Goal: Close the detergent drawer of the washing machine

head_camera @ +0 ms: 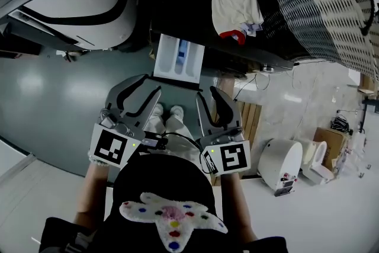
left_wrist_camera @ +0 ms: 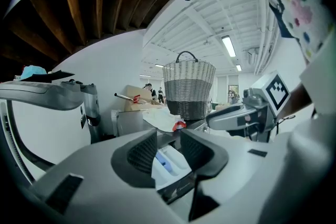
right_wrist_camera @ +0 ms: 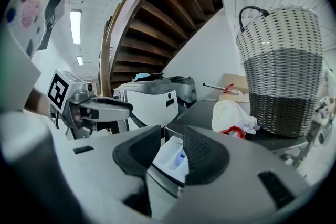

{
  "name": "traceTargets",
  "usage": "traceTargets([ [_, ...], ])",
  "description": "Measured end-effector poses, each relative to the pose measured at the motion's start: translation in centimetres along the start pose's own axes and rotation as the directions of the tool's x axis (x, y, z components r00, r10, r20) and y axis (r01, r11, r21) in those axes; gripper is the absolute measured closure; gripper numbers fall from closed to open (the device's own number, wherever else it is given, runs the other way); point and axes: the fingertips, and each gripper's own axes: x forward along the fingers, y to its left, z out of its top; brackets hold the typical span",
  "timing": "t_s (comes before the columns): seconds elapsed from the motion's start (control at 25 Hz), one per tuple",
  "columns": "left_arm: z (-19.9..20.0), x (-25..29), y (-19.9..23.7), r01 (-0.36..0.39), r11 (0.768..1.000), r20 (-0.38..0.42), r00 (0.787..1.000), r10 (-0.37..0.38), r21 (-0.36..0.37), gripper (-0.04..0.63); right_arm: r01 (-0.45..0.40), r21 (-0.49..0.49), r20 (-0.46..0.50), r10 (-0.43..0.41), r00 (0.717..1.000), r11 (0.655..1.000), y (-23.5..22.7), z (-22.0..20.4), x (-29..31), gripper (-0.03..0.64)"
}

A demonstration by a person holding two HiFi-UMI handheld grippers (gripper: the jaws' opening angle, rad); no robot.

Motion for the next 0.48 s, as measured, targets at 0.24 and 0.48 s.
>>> traceTargets([
  [0.24,-1.7,0.0,0.2,-0.017,1.000,-0.023,1.000,0.017,-0.021,0.449,-0.023,-0.012,-0.025,0.023,0.999,1.000,-0.1,-1.5,0.5,0.488],
  [0.48,-3.7,0.3,0.5,-0.013,1.000,-0.046,0.999,0.012,-0.019,0.440,-0.038,-0.027,-0.060,0.037,0.998,0.999,-0.1,-3.7,1.3,0.479],
])
